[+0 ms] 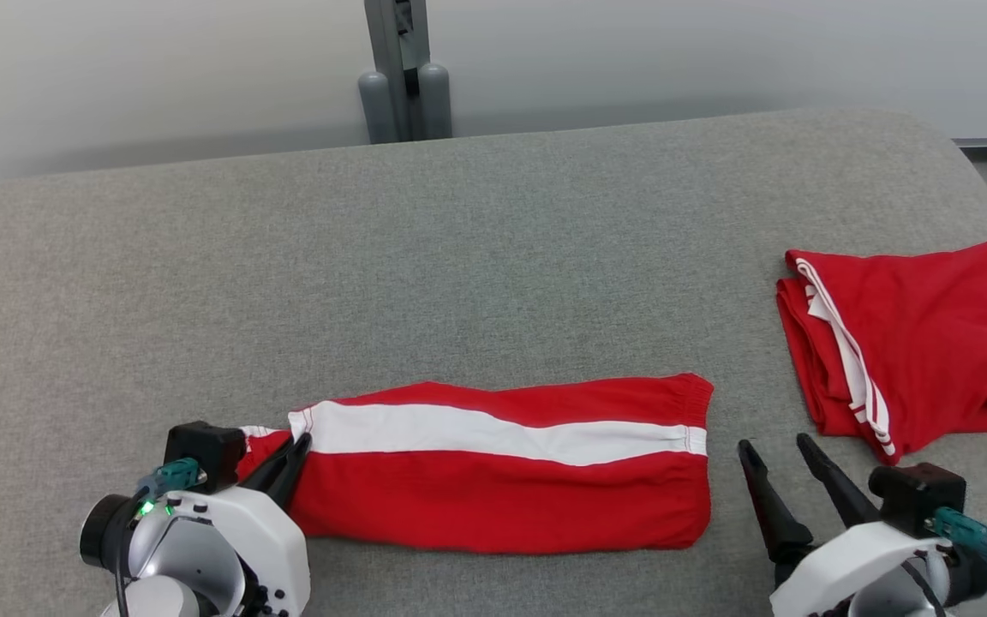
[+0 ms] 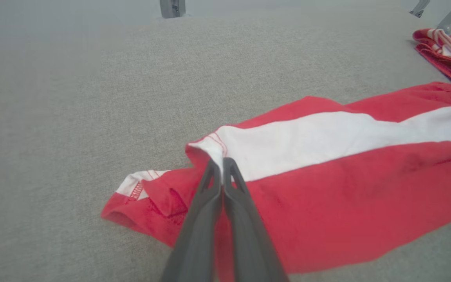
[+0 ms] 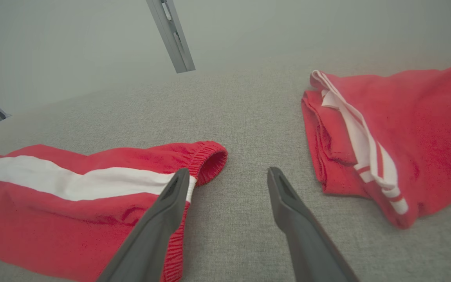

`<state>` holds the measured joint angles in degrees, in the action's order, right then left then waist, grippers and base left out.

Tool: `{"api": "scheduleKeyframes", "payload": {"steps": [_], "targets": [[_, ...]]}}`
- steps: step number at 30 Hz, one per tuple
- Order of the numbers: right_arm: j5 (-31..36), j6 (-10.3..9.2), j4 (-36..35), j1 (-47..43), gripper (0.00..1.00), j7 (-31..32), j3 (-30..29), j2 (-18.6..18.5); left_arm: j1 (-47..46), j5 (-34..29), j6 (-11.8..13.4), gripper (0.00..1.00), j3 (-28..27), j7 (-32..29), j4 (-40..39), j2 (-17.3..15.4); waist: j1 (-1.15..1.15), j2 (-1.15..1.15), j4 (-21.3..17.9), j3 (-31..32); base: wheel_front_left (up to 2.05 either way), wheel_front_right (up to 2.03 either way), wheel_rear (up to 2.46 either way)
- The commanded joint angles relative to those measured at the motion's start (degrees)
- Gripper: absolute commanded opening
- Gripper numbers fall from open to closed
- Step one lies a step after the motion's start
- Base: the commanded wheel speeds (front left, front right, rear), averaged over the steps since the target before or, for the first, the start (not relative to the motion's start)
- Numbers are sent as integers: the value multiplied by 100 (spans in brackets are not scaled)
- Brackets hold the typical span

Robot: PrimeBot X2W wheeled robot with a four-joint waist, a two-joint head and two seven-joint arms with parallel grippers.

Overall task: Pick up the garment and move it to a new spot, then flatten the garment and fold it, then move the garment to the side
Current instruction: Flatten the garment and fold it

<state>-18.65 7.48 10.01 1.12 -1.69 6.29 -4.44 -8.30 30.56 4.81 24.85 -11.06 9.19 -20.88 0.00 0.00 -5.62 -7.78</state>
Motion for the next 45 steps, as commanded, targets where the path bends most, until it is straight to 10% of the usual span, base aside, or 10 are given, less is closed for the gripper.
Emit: {"api": "scheduleKeyframes", "payload": {"steps": [1, 11, 12, 14, 23, 45], "targets": [[-125, 4, 232, 190, 100, -6, 138, -106, -140, -48, 16, 0, -5, 23, -27, -21, 0, 0, 65, -69, 0, 0, 0], [-886, 4, 1642, 1129, 100, -267, 1189, -311, -281, -68, -18, 0, 79, 100, -10, 55, 0, 0, 291, -193, 0, 0, 0], [-934, 4, 1698, 1178, 85, -300, 1264, -341, -292, -70, -18, 0, 88, 118, -7, 60, 0, 0, 308, -194, 0, 0, 0], [-1050, 4, 1817, 1266, 0, -392, 1408, -405, -305, -80, -26, 0, 113, 141, 14, 77, 0, 0, 337, -188, 0, 0, 0], [-991, 4, 1356, 1339, 0, -1145, 1299, -654, -340, -65, 234, 0, -202, 738, -436, 143, 0, 0, 322, -61, 0, 0, 0], [216, 3, -2465, 705, 0, -818, -34, -618, -59, -965, 1374, 0, -763, 1262, -3442, -139, 0, 0, 209, 262, 0, 0, 0]]}}
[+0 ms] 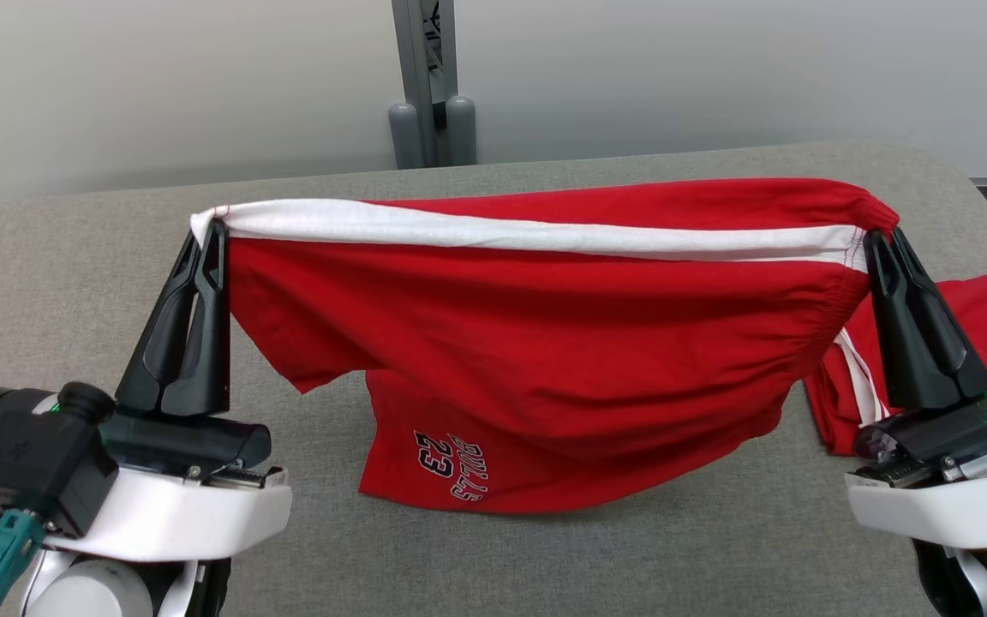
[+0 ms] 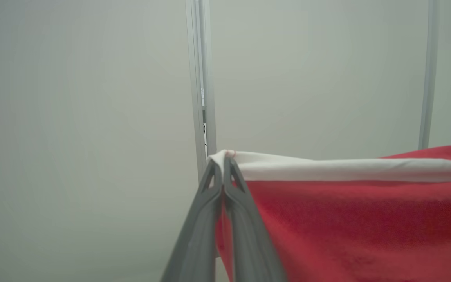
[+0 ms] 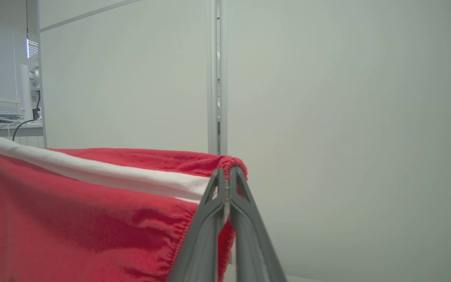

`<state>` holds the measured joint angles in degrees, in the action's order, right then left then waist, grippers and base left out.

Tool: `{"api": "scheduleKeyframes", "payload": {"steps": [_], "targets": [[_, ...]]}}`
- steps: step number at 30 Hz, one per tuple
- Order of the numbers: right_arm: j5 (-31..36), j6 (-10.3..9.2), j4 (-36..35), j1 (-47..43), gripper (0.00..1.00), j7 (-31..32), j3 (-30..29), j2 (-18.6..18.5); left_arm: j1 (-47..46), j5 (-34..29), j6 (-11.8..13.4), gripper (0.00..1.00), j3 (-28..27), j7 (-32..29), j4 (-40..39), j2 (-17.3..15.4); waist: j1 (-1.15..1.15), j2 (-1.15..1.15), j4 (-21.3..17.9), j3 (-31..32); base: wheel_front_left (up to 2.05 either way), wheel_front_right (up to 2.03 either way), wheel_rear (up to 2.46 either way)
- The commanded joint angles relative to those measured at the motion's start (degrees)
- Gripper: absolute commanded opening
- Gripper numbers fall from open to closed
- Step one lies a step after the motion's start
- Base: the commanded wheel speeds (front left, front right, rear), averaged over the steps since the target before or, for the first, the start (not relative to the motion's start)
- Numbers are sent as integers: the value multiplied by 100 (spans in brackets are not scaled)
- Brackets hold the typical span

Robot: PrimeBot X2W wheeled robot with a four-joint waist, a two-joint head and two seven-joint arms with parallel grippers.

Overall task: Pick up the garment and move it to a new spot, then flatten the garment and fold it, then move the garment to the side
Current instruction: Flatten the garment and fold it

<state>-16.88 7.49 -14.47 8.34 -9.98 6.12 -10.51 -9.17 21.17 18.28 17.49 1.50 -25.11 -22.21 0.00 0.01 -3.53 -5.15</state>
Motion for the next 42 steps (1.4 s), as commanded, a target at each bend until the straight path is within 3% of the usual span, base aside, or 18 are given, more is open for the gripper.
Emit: {"api": "scheduleKeyframes", "payload": {"steps": [1, 7, 12, 21, 26, 34, 38, 42], "targets": [[49, 2, -110, -52, 0, 54, -50, 7, 59, -76, 65, 0, -27, -17, -128, -27, 0, -1, -6, 1, 0, 0, 0], [-58, 2, -281, -66, 0, 204, -85, 59, 78, -258, 189, 0, 1, -113, -529, -86, 0, -1, -31, -38, 0, 0, 0], [-272, 2, 5, 303, 0, 168, 10, -5, -260, -179, 73, 0, 19, -45, -350, -20, 0, -1, -54, -152, 0, 0, 0], [-1102, 2, 1609, 2166, 0, -63, 731, -442, -1870, 105, -659, 0, 107, -167, 848, -36, 0, -1, -140, -671, 0, 0, 0], [-1478, 3, 2551, 3303, 0, -210, 1138, -629, -2984, 228, -1020, 0, 125, -84, 1826, 110, 0, -1, -76, -950, 0, 0, 0], [-1998, 3, 4300, 5414, 0, -498, 1791, -704, -5228, 376, -1685, 0, 176, 344, 4276, 572, 0, -1, 120, -1399, 0, 0, 0], [-2126, 1, 5121, 6243, 0, -532, 1888, -634, -6256, 356, -1870, 0, 213, 594, 5492, 829, 0, -1, 233, -1568, 0, 0, 0], [-2119, 1, 5730, 6838, 0, -533, 1619, -473, -7116, 326, -2026, 0, 259, 828, 6579, 1056, 0, -1, 311, -1699, 0, 0, 0]]}}
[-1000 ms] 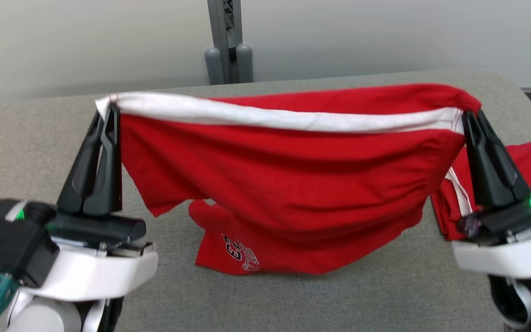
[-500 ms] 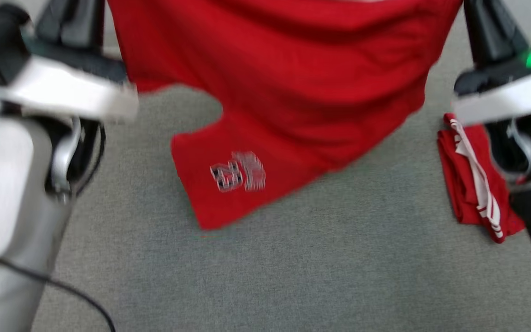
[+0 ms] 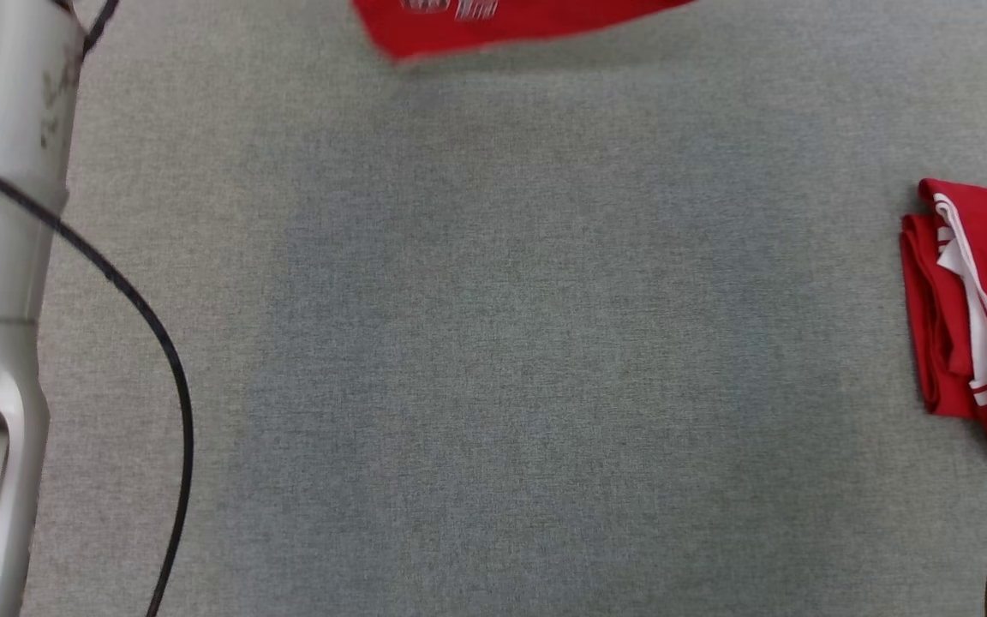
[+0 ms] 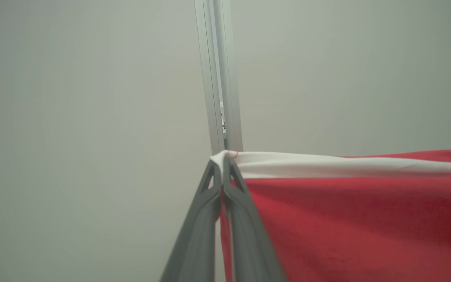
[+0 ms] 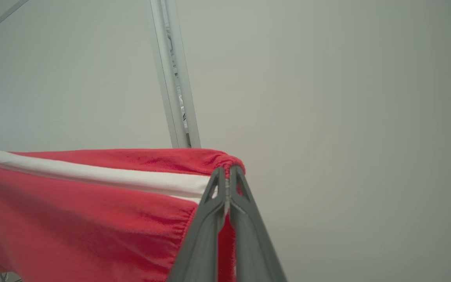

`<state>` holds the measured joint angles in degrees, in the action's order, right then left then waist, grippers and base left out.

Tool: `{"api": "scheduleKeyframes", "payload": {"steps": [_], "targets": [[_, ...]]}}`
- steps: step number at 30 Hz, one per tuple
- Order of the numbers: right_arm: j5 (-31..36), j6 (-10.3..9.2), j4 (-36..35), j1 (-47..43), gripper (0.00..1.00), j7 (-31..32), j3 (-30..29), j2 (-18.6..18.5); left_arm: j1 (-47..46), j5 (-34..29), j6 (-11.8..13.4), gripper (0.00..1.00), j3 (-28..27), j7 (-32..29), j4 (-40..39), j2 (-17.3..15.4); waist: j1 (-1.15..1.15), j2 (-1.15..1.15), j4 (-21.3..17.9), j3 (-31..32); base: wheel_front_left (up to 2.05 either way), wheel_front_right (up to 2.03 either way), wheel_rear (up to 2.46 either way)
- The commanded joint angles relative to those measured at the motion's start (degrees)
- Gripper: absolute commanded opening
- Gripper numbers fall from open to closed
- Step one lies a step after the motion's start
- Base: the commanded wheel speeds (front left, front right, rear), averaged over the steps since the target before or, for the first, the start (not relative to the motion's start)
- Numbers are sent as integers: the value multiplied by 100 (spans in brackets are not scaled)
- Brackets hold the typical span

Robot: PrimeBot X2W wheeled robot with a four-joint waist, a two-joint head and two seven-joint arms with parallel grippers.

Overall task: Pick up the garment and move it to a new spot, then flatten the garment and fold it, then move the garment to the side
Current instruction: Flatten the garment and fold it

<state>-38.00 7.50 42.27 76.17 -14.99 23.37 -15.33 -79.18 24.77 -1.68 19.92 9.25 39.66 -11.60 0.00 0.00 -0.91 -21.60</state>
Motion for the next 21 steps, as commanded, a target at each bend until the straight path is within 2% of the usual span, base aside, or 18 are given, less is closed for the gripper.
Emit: {"api": "scheduleKeyframes", "payload": {"steps": [1, 7, 13, 15, 16, 21], "targets": [[-55, 0, 122, 167, 0, -33, -252, 70, -320, -54, -62, 0, 29, 108, 347, 43, 0, 0, 58, -105, 0, 0, 0], [13, 1, 673, 223, 0, -23, -90, 327, -693, 45, -264, 0, 68, 459, 1302, 399, 0, 0, 95, -312, 0, 0, 0], [-377, 1, 845, -366, 0, -24, 258, 403, 49, 224, -384, 0, 16, 571, 1906, 597, 0, 0, 87, -387, 0, 0, 0], [-505, 2, 812, -665, 0, -24, 507, 391, 408, 260, -396, 0, -38, 586, 1831, 646, 0, 0, 78, -400, 0, 0, 0], [-652, 1, 736, -831, 0, -24, 566, 380, 648, 168, -324, 0, -31, 579, 1752, 642, 0, 0, 71, -398, 0, 0, 0], [-1133, 1, 268, -1724, 0, -24, 951, 268, 1938, -15, -135, 0, -332, 581, 842, 614, 0, 0, -33, -321, 0, 0, 0]]}}
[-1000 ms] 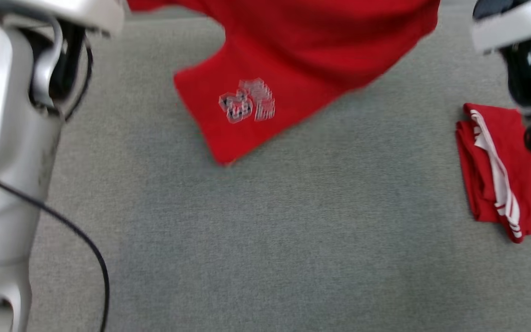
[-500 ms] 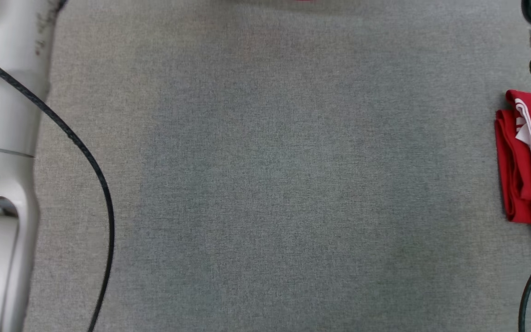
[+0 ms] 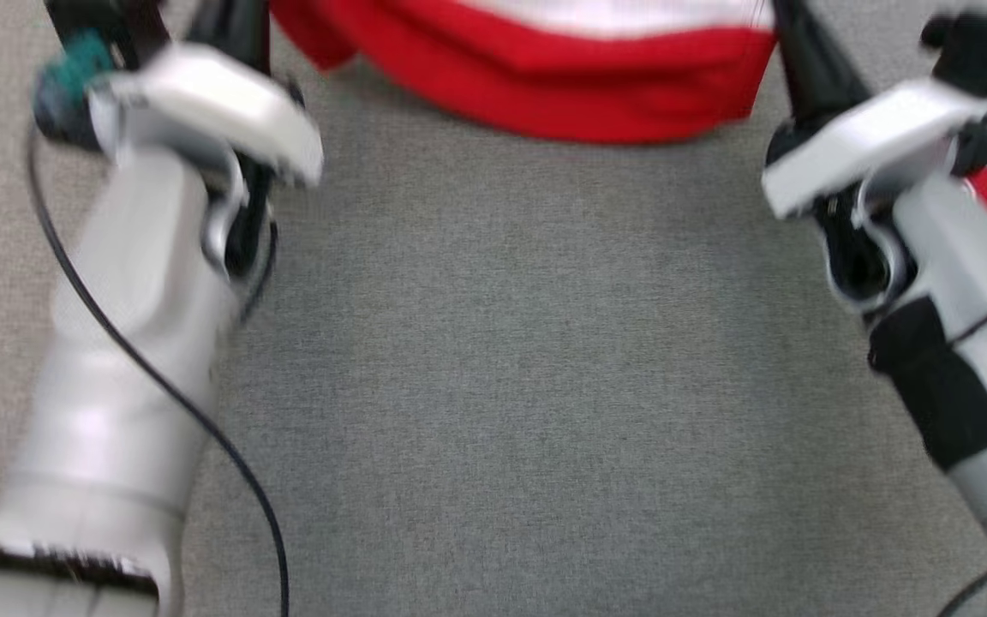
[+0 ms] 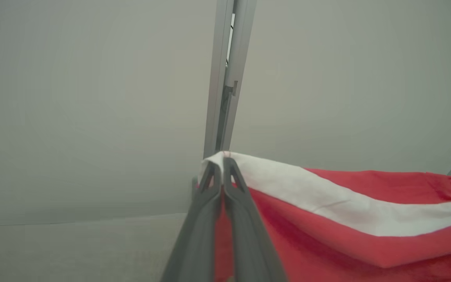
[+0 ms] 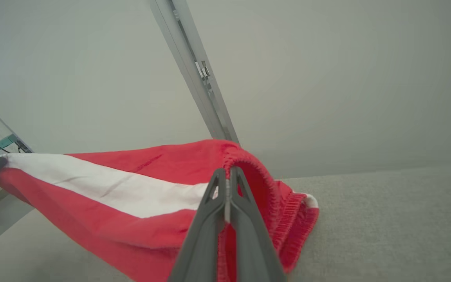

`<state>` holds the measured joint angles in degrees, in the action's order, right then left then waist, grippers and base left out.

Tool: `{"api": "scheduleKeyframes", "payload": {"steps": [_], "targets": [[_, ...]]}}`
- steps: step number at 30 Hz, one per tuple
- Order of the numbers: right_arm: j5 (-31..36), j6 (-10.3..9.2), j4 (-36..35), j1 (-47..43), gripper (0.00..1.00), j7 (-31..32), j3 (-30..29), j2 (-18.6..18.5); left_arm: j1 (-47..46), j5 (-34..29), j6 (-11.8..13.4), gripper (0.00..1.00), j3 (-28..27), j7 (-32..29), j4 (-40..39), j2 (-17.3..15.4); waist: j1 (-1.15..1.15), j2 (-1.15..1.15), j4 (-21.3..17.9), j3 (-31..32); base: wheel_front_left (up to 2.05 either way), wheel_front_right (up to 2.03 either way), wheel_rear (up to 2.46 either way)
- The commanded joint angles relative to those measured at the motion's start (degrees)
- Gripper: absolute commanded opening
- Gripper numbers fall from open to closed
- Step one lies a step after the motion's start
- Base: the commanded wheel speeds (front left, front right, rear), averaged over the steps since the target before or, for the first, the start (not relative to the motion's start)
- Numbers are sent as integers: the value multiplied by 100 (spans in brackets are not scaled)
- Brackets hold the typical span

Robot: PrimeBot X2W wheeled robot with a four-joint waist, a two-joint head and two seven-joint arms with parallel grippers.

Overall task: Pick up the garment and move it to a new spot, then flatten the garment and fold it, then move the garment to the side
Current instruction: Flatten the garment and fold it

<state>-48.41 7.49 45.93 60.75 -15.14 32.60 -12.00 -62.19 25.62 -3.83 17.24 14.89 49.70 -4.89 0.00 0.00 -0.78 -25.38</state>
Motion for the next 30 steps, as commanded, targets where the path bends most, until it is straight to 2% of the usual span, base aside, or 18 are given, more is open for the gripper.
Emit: {"api": "scheduleKeyframes", "payload": {"steps": [1, 4, 7, 9, 13, 24, 30], "targets": [[-166, 2, -224, -376, 0, -9, 44, -115, 521, -165, 106, 0, -80, 18, -377, -63, 0, 0, -59, 79, 0, 0, 0], [-359, 3, -660, -1050, 0, -9, 39, -206, 1389, -336, 158, 0, -158, 18, -990, -106, 0, 0, -92, 236, 0, 0, 0], [-260, 3, -954, -1499, 0, -9, 121, -317, 1882, -406, 197, 0, -213, 18, -1422, -112, 0, 0, -99, 369, 0, 0, 0], [-262, 3, -1371, -2121, 0, -9, 144, -410, 2655, -410, 251, 0, -259, 18, -1985, -131, 0, 0, -117, 547, 0, 0, 0], [-183, 3, -1900, -2942, 0, -9, -77, -499, 3631, -308, 311, 0, -284, -53, -2778, -246, 0, 0, -106, 826, 0, 0, 0], [297, 3, -2846, -4773, 0, -9, -612, -586, 5987, -138, 950, 0, -157, -1286, -5210, -545, 0, 0, 16, 1391, 0, 0, 0], [517, 2, -3239, -5652, 0, -10, -931, -570, 6932, 8, 1247, 0, -149, -1773, -6109, -649, 0, 0, 170, 1570, 0, 0, 0]]}}
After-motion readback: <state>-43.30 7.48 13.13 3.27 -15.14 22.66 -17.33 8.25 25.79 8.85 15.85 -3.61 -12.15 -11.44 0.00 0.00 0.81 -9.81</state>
